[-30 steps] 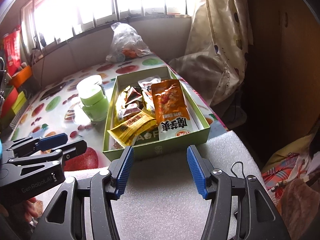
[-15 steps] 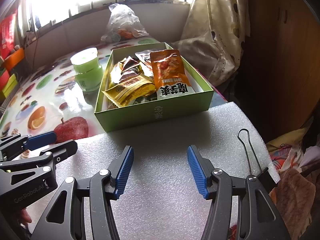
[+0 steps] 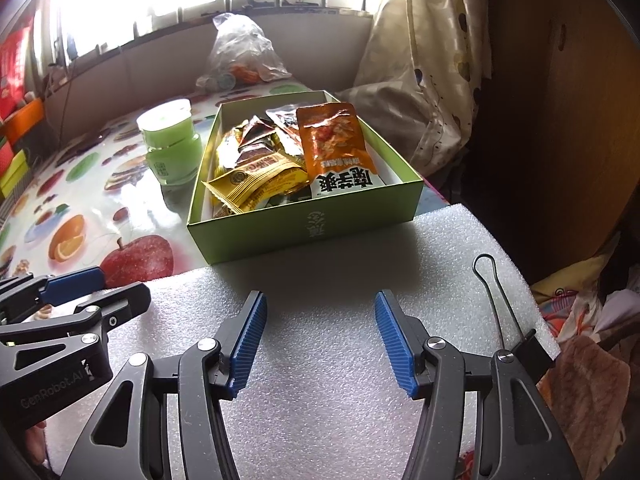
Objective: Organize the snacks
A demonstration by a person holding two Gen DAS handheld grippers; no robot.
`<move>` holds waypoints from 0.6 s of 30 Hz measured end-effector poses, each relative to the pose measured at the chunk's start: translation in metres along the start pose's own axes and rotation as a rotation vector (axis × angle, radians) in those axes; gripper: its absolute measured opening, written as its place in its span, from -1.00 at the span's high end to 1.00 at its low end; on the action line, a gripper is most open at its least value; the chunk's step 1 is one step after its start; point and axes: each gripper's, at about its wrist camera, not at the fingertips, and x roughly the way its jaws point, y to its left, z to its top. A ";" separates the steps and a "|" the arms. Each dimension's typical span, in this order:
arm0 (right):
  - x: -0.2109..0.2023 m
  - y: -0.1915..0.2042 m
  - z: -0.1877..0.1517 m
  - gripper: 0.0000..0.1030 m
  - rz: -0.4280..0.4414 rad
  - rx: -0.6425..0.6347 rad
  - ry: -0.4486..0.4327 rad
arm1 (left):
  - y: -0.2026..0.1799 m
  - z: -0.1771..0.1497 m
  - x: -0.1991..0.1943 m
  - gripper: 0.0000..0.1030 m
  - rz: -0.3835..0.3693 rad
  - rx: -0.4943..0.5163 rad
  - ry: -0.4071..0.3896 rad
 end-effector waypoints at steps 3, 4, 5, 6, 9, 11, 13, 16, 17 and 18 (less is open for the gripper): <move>-0.001 -0.001 0.000 -0.10 -0.001 0.004 -0.003 | 0.000 0.000 0.000 -0.05 0.002 -0.003 0.000; -0.001 -0.001 -0.001 -0.10 -0.002 0.004 -0.004 | 0.000 0.000 -0.001 -0.05 0.003 -0.004 -0.001; -0.001 -0.001 -0.001 -0.10 -0.002 0.005 -0.005 | 0.001 -0.001 -0.001 -0.05 0.002 -0.006 -0.001; -0.001 -0.001 -0.001 -0.10 -0.002 0.004 -0.005 | 0.001 0.000 -0.001 -0.05 0.002 -0.009 -0.001; -0.001 -0.001 -0.001 -0.10 -0.001 0.005 -0.005 | 0.001 -0.001 -0.001 -0.05 0.004 -0.009 -0.001; -0.001 -0.001 -0.001 -0.10 -0.002 0.006 -0.006 | 0.001 0.000 -0.001 -0.05 0.006 -0.010 -0.001; -0.001 -0.001 0.000 -0.10 -0.002 0.005 -0.007 | 0.001 -0.001 -0.001 -0.05 0.008 -0.012 -0.002; -0.002 -0.001 0.000 -0.10 -0.003 0.007 -0.008 | 0.001 -0.001 -0.001 -0.05 0.008 -0.012 -0.001; -0.001 -0.001 0.000 -0.10 -0.003 0.007 -0.008 | 0.001 -0.001 -0.001 -0.06 0.009 -0.012 -0.001; -0.002 -0.001 0.000 -0.10 -0.003 0.006 -0.008 | 0.001 -0.001 -0.001 -0.06 0.008 -0.013 -0.002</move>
